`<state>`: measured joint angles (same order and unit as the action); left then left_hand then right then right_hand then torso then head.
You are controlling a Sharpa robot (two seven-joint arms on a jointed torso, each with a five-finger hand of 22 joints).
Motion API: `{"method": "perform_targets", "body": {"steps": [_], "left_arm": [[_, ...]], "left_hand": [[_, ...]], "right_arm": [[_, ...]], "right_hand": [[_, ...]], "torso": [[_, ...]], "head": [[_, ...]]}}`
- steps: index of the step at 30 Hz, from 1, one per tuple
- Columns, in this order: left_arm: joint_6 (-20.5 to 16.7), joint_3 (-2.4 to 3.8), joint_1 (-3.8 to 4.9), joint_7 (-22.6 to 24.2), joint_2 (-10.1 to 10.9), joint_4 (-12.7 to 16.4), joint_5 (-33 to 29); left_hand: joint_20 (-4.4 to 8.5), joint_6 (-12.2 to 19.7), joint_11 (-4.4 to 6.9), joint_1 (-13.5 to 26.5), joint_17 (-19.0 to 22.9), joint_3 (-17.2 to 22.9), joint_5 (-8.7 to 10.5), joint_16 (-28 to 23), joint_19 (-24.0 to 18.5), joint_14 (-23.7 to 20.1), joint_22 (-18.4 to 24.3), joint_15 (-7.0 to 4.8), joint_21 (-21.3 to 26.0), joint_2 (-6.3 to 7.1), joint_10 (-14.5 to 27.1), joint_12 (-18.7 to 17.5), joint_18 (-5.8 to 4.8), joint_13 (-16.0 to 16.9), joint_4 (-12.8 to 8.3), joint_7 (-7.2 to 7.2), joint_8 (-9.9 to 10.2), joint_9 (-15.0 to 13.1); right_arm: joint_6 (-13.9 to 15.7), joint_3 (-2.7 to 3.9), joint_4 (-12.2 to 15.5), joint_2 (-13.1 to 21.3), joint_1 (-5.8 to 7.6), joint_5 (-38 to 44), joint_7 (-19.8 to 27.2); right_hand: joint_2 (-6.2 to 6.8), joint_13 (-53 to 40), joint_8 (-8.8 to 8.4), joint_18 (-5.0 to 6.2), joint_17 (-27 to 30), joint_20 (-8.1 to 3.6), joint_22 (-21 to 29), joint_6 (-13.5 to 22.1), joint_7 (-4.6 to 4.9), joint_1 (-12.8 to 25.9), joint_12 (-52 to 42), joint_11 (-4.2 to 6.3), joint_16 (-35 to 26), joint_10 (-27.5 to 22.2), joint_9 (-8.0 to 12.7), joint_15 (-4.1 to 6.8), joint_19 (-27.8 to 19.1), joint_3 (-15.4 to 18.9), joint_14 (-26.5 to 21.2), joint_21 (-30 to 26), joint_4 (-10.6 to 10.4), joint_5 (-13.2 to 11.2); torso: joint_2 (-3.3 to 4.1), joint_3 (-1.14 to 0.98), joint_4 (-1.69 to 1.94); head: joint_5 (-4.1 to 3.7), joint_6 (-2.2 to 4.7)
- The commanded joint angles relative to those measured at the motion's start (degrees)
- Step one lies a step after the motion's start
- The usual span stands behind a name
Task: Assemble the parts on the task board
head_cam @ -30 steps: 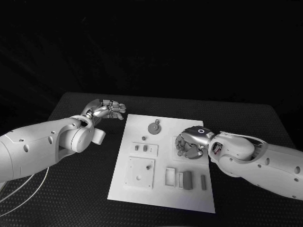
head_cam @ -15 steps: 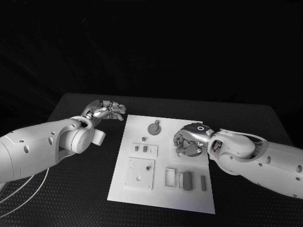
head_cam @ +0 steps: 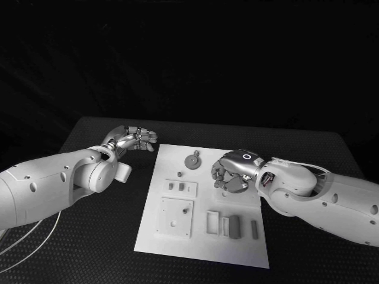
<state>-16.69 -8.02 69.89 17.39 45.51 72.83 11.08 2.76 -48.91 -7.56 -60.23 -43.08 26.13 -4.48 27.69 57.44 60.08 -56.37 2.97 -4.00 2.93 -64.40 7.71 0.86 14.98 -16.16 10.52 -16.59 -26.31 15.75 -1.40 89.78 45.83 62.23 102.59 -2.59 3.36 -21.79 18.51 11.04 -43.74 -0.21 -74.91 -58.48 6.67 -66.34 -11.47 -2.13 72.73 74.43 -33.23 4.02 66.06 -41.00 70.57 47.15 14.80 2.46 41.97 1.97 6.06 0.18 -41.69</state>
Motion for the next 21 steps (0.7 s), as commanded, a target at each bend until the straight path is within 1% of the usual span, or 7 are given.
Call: {"method": "perform_targets", "body": {"steps": [1, 6, 9, 11, 13, 20, 21], "left_arm": [[0.8, 0.03, 0.01, 0.5, -0.2, 0.0, 0.2], [0.7, 0.03, 0.02, 0.5, -0.3, 0.1, 0.2], [0.7, 0.04, 0.03, 0.5, -0.4, 0.1, 0.2], [0.6, 0.04, 0.03, 0.5, -0.6, 0.1, 0.2], [0.6, 0.04, 0.03, 0.5, -0.6, 0.1, 0.2], [0.7, 0.06, 0.05, 0.5, -1.1, -0.1, 0.1], [0.7, 0.06, 0.06, 0.6, -1.2, -0.2, 0.1]], "left_hand": [[-0.06, 0.0, 0.16, 0.4, -0.1, -0.3, 0.15, -0.3, -0.4, -0.1, 0.1, 0.01, 0.1, -0.26, 0.4, -0.3, -0.55, -0.1, -0.1, 0.00, -0.2, 0.1], [-0.06, 0.0, 0.16, 0.4, -0.1, -0.3, 0.15, -0.3, -0.4, -0.1, 0.1, 0.01, 0.1, -0.25, 0.4, -0.3, -0.55, -0.1, -0.1, 0.00, -0.2, 0.1], [-0.06, 0.0, 0.16, 0.4, -0.1, -0.3, 0.15, -0.3, -0.4, -0.1, 0.1, 0.01, 0.1, -0.25, 0.4, -0.3, -0.55, -0.1, -0.1, 0.00, -0.2, 0.1], [-0.05, 0.0, 0.16, 0.4, -0.1, -0.3, 0.15, -0.3, -0.4, -0.1, 0.1, 0.00, 0.1, -0.25, 0.4, -0.3, -0.55, -0.1, -0.1, 0.00, -0.2, 0.1], [-0.05, 0.0, 0.16, 0.4, -0.1, -0.3, 0.15, -0.3, -0.4, -0.1, 0.1, 0.00, 0.1, -0.25, 0.4, -0.3, -0.55, -0.1, -0.1, 0.00, -0.2, 0.1], [-0.05, 0.0, 0.17, 0.4, -0.1, -0.3, 0.15, -0.3, -0.4, -0.1, 0.1, 0.00, 0.1, -0.25, 0.3, -0.3, -0.55, -0.1, -0.1, 0.00, -0.2, 0.1], [-0.05, 0.0, 0.17, 0.4, -0.1, -0.3, 0.15, -0.3, -0.4, -0.1, 0.1, 0.00, 0.1, -0.25, 0.3, -0.3, -0.55, -0.1, -0.1, 0.00, -0.2, 0.1]], "right_arm": [[-0.1, 0.02, 1.3, -1.2, -0.03, 1.0, 0.2], [-0.4, 0.00, 2.2, -4.0, -0.02, 1.6, 0.2], [-0.5, -0.13, 2.2, -5.8, -0.03, 1.9, 0.3], [-0.5, -0.65, 2.3, -7.3, -0.04, 2.7, 0.4], [-0.7, -0.95, 2.2, -8.2, -0.05, 2.7, 0.5], [-1.0, -3.18, 1.9, -11.4, -0.26, 3.0, 1.1], [-1.0, -3.33, 1.8, -11.8, -0.43, 3.0, 1.1]], "right_hand": [[-0.28, -0.8, 0.21, 3.96, -0.1, -0.73, -1.1, 0.0, -0.21, -0.8, -0.2, 0.70, 0.2, 1.1, -0.1, 0.89, 0.4, -4.6, 0.3, 0.3, 1.7, 0.4], [-0.32, -0.9, 0.19, 3.96, -0.1, -0.73, -1.1, 0.0, -0.20, -0.8, -0.2, 0.70, 0.1, 1.1, -0.1, 0.89, 0.4, -4.6, 0.3, 0.3, 1.6, 0.4], [-0.34, -0.9, 0.19, 3.96, -0.1, -0.73, -1.1, 0.0, -0.20, -0.8, -0.2, 0.70, 0.1, 1.1, -0.1, 0.89, 0.4, -4.6, 0.3, 0.3, 1.6, 0.4], [-0.37, -0.9, 0.18, 3.96, -0.1, -0.73, -1.1, 0.0, -0.19, -0.8, -0.2, 0.70, 0.1, 1.1, -0.1, 0.89, 0.4, -4.6, 0.3, 0.3, 1.6, 0.4], [-0.37, -0.9, 0.17, 3.96, -0.1, -0.73, -1.1, 0.0, -0.19, -0.8, -0.1, 0.70, 0.1, 1.1, -0.1, 0.89, 0.4, -4.6, 0.3, 0.3, 1.6, 0.4], [-0.42, -0.9, 0.16, 3.96, 0.0, -0.73, -1.1, 0.1, -0.18, -0.8, -0.1, 0.70, 0.1, 1.0, -0.1, 0.89, 0.4, -4.7, 0.3, 0.3, 1.6, 0.4], [-0.42, -0.9, 0.16, 3.96, 0.0, -0.73, -1.1, 0.1, -0.18, -0.8, -0.1, 0.70, 0.1, 1.0, -0.1, 0.89, 0.4, -4.7, 0.3, 0.3, 1.6, 0.4]], "torso": [[0.01, -0.03, -0.09], [0.02, 0.01, -0.06], [-0.06, 0.11, 0.12], [-0.06, 0.18, 0.18], [-0.04, 0.15, 0.15], [-0.05, 0.31, 0.20], [-0.04, 0.26, 0.17]], "head": [[0.24, 0.08], [0.68, 0.20], [0.84, 0.05], [1.26, -0.05], [1.53, -0.11], [2.13, -0.42], [2.24, -0.49]]}}
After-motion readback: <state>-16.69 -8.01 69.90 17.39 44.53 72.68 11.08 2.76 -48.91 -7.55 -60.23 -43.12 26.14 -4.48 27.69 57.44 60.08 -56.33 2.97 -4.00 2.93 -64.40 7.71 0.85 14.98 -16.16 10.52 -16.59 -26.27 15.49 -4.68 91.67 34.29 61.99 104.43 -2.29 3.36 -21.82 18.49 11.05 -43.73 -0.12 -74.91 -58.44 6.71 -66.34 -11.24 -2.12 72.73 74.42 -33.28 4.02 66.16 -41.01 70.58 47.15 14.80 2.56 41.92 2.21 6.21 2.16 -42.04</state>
